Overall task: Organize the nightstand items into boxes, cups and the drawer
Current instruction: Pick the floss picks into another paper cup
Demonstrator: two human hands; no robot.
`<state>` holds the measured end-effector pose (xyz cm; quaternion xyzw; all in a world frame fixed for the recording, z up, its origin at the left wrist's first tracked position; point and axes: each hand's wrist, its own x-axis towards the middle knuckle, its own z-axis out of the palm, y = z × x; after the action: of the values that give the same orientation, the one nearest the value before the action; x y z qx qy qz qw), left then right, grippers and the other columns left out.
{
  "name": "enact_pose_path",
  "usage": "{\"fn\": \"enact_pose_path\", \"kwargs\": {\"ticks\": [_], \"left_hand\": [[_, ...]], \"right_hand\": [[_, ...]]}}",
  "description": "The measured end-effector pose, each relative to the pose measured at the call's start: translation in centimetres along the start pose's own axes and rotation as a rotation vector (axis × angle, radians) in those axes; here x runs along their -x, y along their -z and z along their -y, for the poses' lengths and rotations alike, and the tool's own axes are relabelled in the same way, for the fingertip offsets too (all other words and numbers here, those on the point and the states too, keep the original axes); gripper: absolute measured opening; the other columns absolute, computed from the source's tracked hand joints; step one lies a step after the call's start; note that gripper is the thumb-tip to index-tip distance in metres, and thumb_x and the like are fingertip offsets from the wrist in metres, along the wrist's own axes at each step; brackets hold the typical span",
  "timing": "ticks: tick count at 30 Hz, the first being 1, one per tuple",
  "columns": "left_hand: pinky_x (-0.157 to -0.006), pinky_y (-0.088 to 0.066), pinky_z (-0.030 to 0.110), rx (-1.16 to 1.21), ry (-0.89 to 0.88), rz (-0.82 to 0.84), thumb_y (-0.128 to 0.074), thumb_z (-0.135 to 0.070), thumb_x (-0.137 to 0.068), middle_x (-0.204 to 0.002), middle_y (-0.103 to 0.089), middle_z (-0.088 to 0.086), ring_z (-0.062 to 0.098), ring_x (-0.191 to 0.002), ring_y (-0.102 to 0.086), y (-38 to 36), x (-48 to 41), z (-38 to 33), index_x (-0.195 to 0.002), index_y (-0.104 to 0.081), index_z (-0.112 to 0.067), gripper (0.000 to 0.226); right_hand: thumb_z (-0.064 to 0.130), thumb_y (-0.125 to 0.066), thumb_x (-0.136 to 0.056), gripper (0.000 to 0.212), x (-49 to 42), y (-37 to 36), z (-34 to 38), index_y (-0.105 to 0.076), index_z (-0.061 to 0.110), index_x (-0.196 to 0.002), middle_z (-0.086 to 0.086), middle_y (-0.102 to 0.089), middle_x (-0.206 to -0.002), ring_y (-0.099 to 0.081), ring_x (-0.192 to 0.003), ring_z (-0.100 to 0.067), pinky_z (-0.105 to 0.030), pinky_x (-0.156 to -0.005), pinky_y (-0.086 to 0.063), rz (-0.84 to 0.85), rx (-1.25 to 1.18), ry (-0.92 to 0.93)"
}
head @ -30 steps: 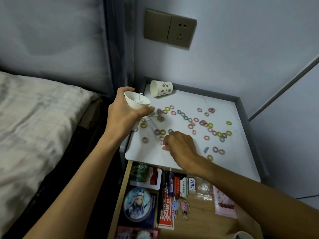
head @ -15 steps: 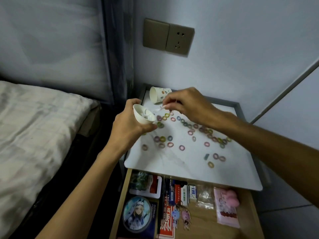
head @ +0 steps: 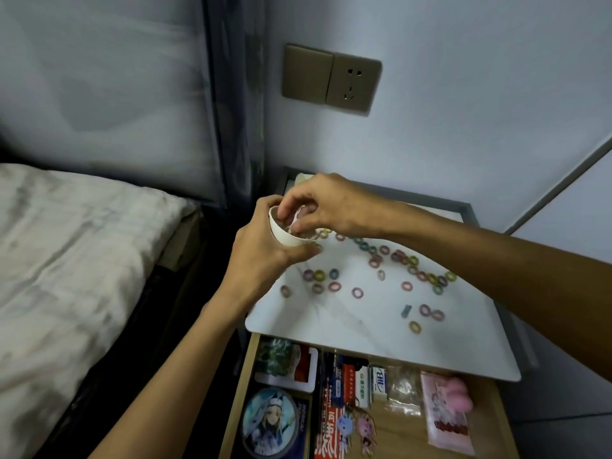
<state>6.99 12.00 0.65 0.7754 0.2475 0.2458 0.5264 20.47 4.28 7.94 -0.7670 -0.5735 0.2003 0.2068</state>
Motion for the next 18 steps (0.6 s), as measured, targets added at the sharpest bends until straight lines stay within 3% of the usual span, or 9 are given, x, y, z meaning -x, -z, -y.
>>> {"fn": "enact_pose_path", "kwargs": {"ticks": [2, 8, 11, 18], "left_hand": [[-0.063, -0.048, 0.009, 0.007, -0.003, -0.003, -0.091, -0.025, -0.062, -0.095, -0.068, -0.016, -0.008, -0.083, -0.063, 0.0, 0.1, 0.0, -0.123, -0.050, -0.031, 0.073], [-0.063, -0.050, 0.011, 0.019, -0.026, -0.018, -0.091, -0.020, -0.063, -0.093, -0.068, -0.015, -0.006, -0.081, -0.065, 0.3, -0.1, 0.1, -0.121, -0.051, -0.028, 0.072], [-0.062, -0.052, 0.014, 0.016, -0.024, -0.037, -0.091, -0.021, -0.064, -0.096, -0.069, -0.011, -0.003, -0.081, -0.066, 0.7, -0.5, 0.4, -0.122, -0.051, -0.028, 0.071], [-0.071, -0.053, 0.018, 0.041, -0.008, -0.115, -0.092, -0.026, -0.062, -0.096, -0.068, -0.013, -0.004, -0.085, -0.064, 2.0, -1.0, 1.0, -0.123, -0.051, -0.028, 0.074]], "right_hand": [[0.008, -0.074, -0.083, 0.016, -0.1, -0.5, 0.3, -0.074, 0.019, -0.094, 0.016, -0.067, -0.079, -0.062, -0.067, 0.012, -0.006, -0.057, -0.045, -0.028, -0.020, -0.002], [0.014, -0.078, -0.078, 0.009, -1.1, -1.2, 0.4, -0.080, 0.019, -0.085, 0.017, -0.056, -0.065, -0.054, -0.065, 0.017, 0.001, -0.061, -0.036, -0.149, 0.037, 0.023], [0.016, -0.078, -0.080, 0.009, -1.3, -1.0, 0.2, -0.080, 0.019, -0.088, 0.019, -0.058, -0.066, -0.055, -0.065, 0.017, -0.001, -0.062, -0.038, -0.123, -0.004, 0.035], [0.009, -0.069, -0.089, 0.023, -2.8, -0.7, 0.4, -0.076, 0.020, -0.107, 0.017, -0.070, -0.091, -0.065, -0.086, 0.005, -0.013, -0.078, -0.049, -0.047, -0.118, 0.117]]}}
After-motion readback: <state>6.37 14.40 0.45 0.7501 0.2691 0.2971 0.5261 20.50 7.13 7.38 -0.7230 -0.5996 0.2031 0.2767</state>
